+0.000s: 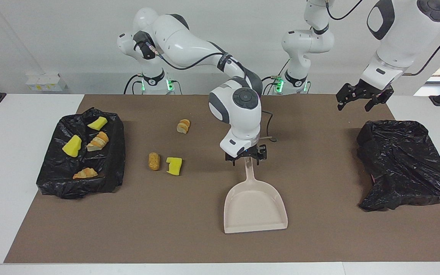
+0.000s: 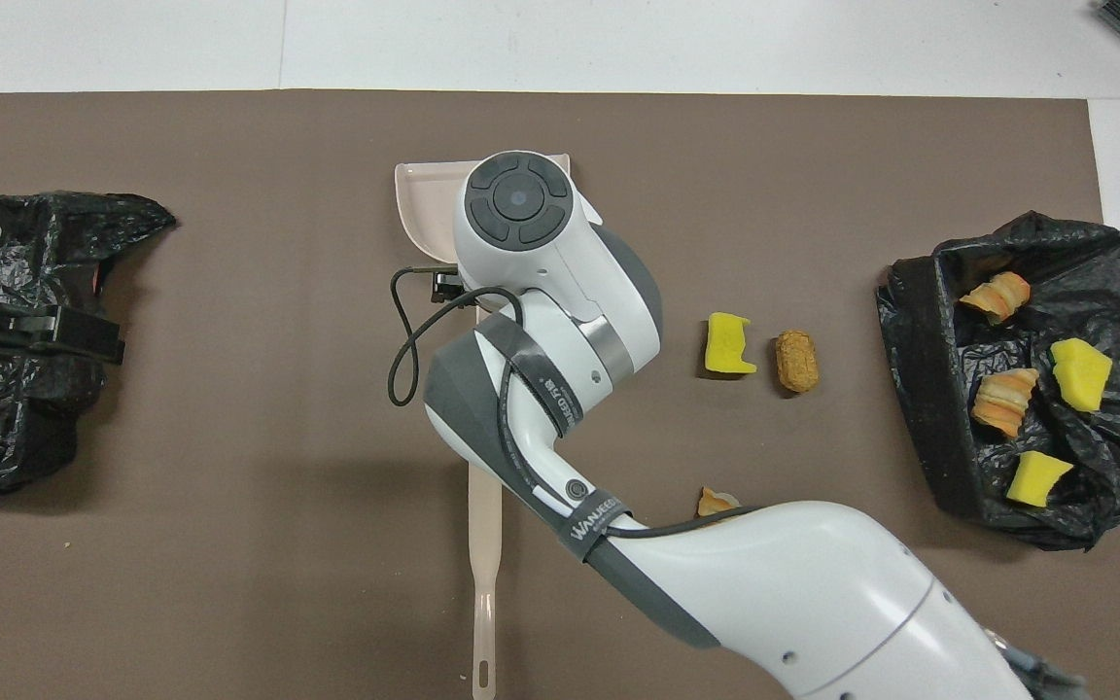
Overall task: Sweep and dump trash in bin
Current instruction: 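Bring the dustpan back with the right gripper and set it down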
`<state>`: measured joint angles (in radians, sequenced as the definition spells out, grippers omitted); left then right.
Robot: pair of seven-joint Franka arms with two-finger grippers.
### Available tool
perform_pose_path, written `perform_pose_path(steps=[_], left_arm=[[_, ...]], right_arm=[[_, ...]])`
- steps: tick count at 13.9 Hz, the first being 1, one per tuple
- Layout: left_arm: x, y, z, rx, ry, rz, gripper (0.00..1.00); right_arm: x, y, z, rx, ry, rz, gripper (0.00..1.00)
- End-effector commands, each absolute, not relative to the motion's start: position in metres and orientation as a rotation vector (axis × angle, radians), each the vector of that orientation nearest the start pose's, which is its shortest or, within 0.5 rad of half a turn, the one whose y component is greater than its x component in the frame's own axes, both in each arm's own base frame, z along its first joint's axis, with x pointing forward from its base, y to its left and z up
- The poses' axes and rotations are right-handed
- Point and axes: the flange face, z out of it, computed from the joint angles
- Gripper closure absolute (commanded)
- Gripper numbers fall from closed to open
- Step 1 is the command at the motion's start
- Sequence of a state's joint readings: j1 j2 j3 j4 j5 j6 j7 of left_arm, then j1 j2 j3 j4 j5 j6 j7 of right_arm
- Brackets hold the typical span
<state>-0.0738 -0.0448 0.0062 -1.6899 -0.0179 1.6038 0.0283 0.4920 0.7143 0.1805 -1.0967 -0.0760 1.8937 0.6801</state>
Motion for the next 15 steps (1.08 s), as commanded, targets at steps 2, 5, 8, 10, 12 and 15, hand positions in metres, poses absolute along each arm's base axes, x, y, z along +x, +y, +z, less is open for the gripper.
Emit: perform_pose_path(steps=[2,5,8,10,12,15], left_arm=[[0.536,-0.038,0.596,-3.134,0.162,0.053,0.0],[0.536,-0.038,0.601,-3.135,0.152,0.036,0.0],[0.534,-0.032,0.603,-3.134,0.138,0.048,0.0],[0.532,-0.034,0.604,-3.135,0.154,0.026,0.0],[0.531,-0.056,0.586,-3.13,0.212,0.067,0.0],[0.536,-0.095,0.555,-3.131,0.297,0.001,0.0]], right_arm=[[0.56,0.406,0.472,-3.025,0.087,0.108,0.0],[0.497,0.414,0.476,-3.074,0.031,0.238,0.0],[0.443,0.432,0.457,-2.995,0.123,0.234,0.0],[0.407,0.433,0.432,-3.011,0.109,0.252,0.0],[0.376,0.44,0.4,-3.022,0.077,0.285,0.01],[0.339,0.453,0.351,-3.009,0.116,0.241,0.18]])
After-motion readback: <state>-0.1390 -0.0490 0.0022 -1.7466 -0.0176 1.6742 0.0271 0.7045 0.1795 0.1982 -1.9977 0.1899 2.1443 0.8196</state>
